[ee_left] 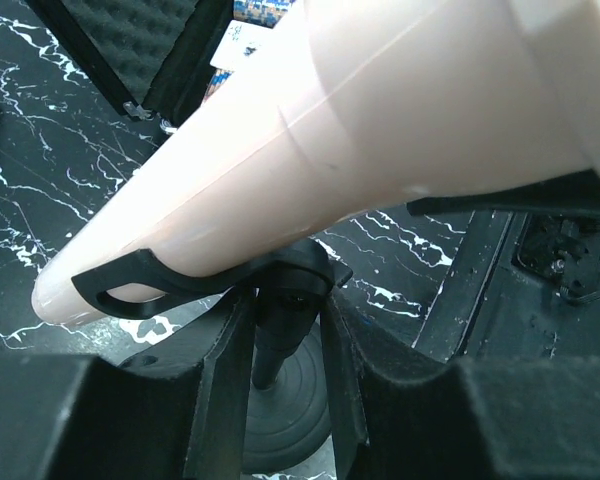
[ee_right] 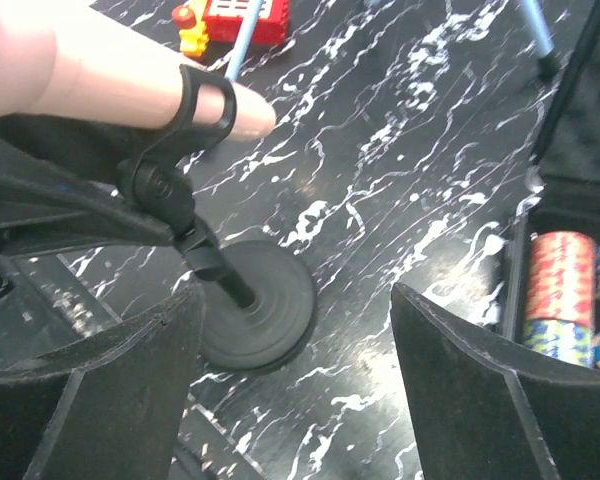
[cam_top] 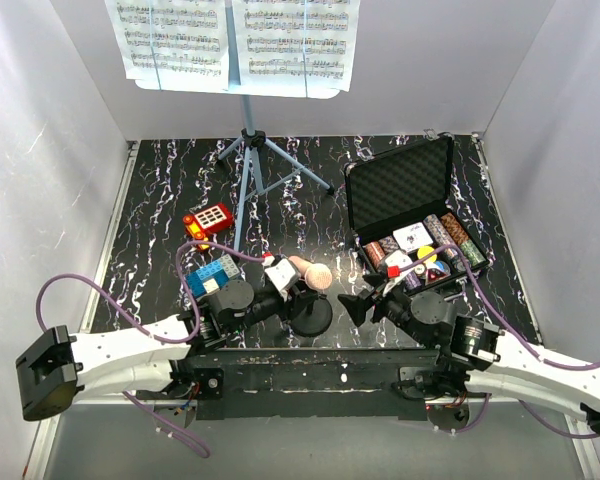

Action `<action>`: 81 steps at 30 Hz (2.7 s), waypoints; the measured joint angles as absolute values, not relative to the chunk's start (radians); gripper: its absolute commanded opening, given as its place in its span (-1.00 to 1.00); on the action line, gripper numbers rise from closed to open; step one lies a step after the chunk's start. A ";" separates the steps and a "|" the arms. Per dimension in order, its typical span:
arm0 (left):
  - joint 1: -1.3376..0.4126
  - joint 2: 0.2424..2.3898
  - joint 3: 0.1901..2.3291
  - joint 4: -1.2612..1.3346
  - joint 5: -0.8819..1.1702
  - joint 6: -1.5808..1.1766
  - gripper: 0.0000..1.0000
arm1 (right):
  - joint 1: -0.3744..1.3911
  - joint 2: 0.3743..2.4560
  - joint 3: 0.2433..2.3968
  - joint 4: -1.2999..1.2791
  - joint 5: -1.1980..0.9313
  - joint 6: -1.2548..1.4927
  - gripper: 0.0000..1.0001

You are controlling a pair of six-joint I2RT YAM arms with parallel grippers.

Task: Pack up the instrument practice props
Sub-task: Unscrew the knob on the microphone stand.

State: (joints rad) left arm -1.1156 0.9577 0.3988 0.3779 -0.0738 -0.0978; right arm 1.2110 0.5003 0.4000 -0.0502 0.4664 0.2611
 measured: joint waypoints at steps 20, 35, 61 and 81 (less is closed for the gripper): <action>-1.116 0.935 0.453 0.212 -0.130 -0.038 0.60 | 1.211 0.492 0.430 -0.086 0.563 0.152 0.75; -1.116 0.666 0.465 -0.104 -0.387 -0.336 0.96 | 1.211 0.519 0.440 -0.133 0.592 0.177 0.76; -1.194 0.834 0.561 -0.194 -0.283 -0.680 0.96 | 1.211 0.550 0.456 -0.178 0.635 0.205 0.77; -1.422 1.167 0.690 -0.118 -0.780 -0.815 0.76 | 1.211 0.496 0.456 -0.190 0.655 0.266 0.76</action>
